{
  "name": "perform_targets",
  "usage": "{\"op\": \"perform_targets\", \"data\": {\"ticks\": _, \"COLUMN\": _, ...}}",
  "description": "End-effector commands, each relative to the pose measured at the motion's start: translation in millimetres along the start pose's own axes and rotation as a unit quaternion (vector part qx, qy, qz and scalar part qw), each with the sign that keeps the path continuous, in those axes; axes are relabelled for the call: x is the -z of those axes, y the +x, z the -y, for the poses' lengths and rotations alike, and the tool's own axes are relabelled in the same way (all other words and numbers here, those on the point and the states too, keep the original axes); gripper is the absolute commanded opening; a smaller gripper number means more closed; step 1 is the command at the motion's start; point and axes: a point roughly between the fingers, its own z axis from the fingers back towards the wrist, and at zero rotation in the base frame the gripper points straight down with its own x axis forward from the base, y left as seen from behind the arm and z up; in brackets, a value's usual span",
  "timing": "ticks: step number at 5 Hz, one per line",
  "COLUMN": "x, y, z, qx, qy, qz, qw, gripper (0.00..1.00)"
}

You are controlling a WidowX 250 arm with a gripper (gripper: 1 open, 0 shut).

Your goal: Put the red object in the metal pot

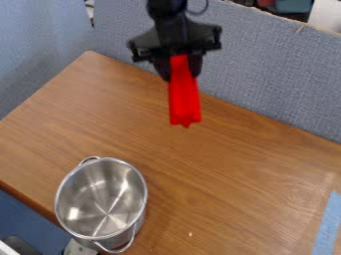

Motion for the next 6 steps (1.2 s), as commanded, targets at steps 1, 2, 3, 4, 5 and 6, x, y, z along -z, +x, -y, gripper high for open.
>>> {"op": "perform_targets", "data": {"ticks": 1, "x": -4.0, "y": -8.7, "z": 2, "qx": 0.024, "qy": -0.01, "qz": 0.016, "qw": 0.9995, "gripper": 0.0}}
{"op": "perform_targets", "data": {"ticks": 2, "x": -24.7, "y": -44.1, "z": -17, "qx": 0.02, "qy": -0.003, "qz": 0.019, "qw": 0.9996, "gripper": 0.0}}
{"op": "perform_targets", "data": {"ticks": 3, "x": -27.4, "y": -85.1, "z": -45, "qx": 0.003, "qy": 0.005, "qz": 0.015, "qw": 0.9999, "gripper": 0.0}}
{"op": "perform_targets", "data": {"ticks": 4, "x": -30.4, "y": -99.2, "z": -49, "qx": -0.058, "qy": 0.025, "qz": 0.02, "qw": 0.9978, "gripper": 0.0}}
{"op": "perform_targets", "data": {"ticks": 5, "x": -27.2, "y": -101.2, "z": -38, "qx": -0.104, "qy": 0.046, "qz": 0.027, "qw": 0.9931, "gripper": 0.0}}
{"op": "perform_targets", "data": {"ticks": 6, "x": -36.5, "y": -82.4, "z": -66, "qx": -0.082, "qy": 0.034, "qz": 0.027, "qw": 0.9957, "gripper": 0.0}}
